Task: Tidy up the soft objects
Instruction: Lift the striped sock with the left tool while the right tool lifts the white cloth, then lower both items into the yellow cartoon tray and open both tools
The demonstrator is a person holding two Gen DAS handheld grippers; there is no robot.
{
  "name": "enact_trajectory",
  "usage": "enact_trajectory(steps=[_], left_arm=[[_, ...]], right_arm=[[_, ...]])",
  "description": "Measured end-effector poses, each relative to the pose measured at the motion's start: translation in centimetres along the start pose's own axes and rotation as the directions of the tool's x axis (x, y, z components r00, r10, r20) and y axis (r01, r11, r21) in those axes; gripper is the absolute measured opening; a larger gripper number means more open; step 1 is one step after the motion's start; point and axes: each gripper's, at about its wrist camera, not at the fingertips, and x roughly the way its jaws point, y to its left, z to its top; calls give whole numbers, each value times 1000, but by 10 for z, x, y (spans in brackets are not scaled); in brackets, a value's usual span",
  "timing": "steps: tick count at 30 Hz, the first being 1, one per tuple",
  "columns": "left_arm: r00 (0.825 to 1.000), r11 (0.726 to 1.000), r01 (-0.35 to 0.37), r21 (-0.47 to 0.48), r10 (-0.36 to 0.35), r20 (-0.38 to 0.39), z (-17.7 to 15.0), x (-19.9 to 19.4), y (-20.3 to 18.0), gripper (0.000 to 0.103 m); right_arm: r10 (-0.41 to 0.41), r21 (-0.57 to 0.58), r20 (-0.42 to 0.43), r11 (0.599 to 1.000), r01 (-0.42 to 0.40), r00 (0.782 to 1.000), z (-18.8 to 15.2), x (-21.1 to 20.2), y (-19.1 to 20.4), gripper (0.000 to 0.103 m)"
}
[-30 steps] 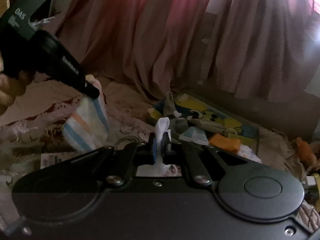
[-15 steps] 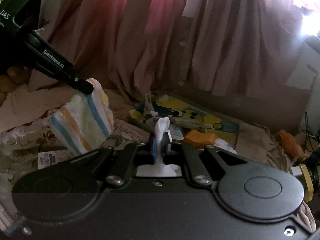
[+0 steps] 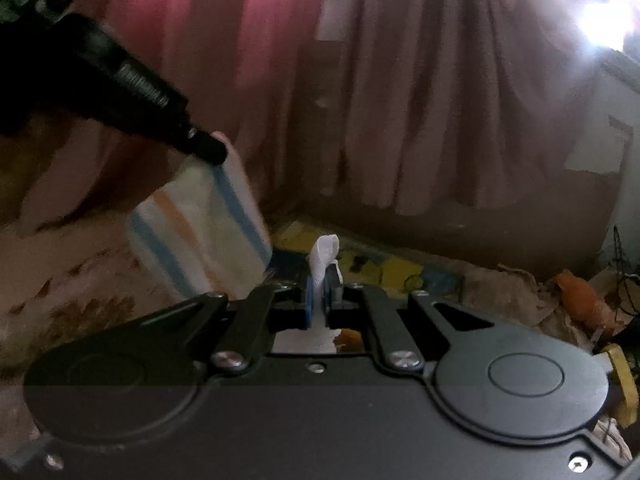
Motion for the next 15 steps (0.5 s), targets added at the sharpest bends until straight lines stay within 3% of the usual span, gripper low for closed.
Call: enact_trajectory(steps=[3,8,15], left_arm=[[1000,1000,-12,7,12,13,17,33,-5,5],[999,1000,-28,-4,28,32,32,87,-12,5],[996,999,-51,-3,51,70,17,155,-27,5]], right_arm=[[1,111,9,994,-2,1000,14,34,-35,1],[-37,323,11,946,32,999,18,91,-91,1],[-119,455,-63,880,135,991,-17,143,-135,1]])
